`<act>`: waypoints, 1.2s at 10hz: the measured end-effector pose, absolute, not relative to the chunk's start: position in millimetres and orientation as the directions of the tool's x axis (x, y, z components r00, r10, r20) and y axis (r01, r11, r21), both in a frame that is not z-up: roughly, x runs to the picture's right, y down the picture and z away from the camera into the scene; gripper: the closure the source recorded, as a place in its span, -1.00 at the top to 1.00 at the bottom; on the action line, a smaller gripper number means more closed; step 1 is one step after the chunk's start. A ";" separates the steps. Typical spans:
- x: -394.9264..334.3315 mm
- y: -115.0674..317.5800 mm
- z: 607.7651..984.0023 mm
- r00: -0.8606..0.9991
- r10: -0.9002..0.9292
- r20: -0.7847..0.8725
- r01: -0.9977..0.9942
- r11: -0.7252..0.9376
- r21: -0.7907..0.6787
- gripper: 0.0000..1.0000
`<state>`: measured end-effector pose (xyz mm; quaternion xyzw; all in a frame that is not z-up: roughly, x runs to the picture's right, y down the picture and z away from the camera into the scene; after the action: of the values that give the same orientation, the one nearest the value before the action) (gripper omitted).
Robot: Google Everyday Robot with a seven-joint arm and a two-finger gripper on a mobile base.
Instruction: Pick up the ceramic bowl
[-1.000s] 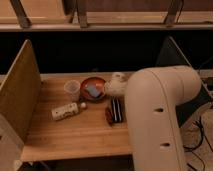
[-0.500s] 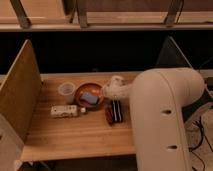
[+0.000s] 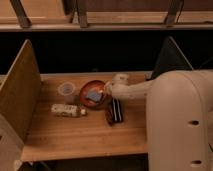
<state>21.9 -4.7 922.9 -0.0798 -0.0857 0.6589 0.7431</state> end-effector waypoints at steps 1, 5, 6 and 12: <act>23.7 -7.8 915.6 0.115 0.993 0.040 -0.965 0.121 -0.232 -1.00; 18.0 -14.8 903.9 0.119 0.990 0.081 -0.960 0.136 -0.246 -1.00; 16.7 -14.9 903.5 0.119 0.990 0.082 -0.959 0.136 -0.248 -1.00; 17.7 -13.9 904.4 0.119 0.990 0.080 -0.960 0.135 -0.247 -1.00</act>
<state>17.7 -13.9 904.4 -0.0669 -0.1123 0.6542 0.7450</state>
